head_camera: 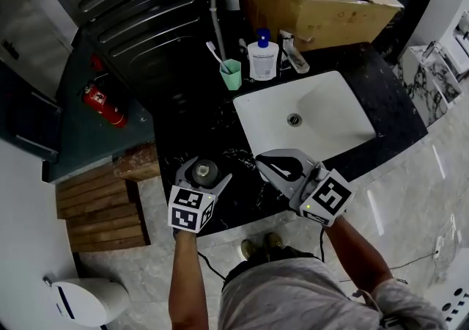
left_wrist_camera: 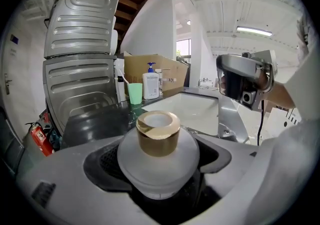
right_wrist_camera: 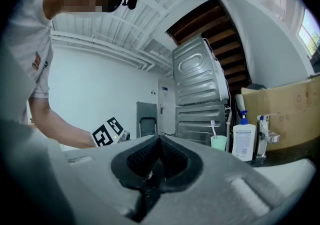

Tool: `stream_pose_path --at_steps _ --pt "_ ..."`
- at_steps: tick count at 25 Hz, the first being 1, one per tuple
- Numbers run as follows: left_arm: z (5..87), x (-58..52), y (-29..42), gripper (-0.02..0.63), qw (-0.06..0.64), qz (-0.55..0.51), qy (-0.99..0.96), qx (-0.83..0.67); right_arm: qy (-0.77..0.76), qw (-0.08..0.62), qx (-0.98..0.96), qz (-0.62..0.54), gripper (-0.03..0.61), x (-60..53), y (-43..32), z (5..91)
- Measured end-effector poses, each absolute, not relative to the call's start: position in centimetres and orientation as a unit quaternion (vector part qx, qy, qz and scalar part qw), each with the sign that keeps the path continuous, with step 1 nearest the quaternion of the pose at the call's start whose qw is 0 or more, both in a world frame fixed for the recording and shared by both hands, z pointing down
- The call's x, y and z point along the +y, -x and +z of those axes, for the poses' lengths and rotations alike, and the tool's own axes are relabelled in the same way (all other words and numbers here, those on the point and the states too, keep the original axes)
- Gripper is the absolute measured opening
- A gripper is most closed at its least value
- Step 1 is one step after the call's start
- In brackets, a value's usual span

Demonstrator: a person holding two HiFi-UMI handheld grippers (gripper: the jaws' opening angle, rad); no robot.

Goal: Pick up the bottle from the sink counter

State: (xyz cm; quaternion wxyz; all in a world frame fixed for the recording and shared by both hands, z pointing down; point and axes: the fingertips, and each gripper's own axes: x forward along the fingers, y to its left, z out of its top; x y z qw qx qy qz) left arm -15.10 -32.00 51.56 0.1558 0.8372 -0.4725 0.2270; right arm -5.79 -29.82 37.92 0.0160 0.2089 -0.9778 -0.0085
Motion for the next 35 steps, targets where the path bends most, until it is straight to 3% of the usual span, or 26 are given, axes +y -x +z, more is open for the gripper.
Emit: stream_pose_path --at_steps 10,35 --pt "51.8 -32.3 15.2 0.334 0.156 0.228 -0.839 -0.468 -0.217 0.016 -0.976 -0.002 0.000 -30.3 5.6 38.5" --pt "47.3 -31.3 15.3 0.331 0.117 0.190 -0.838 -0.499 -0.219 0.016 -0.975 -0.003 0.000 -30.0 6.2 38.4"
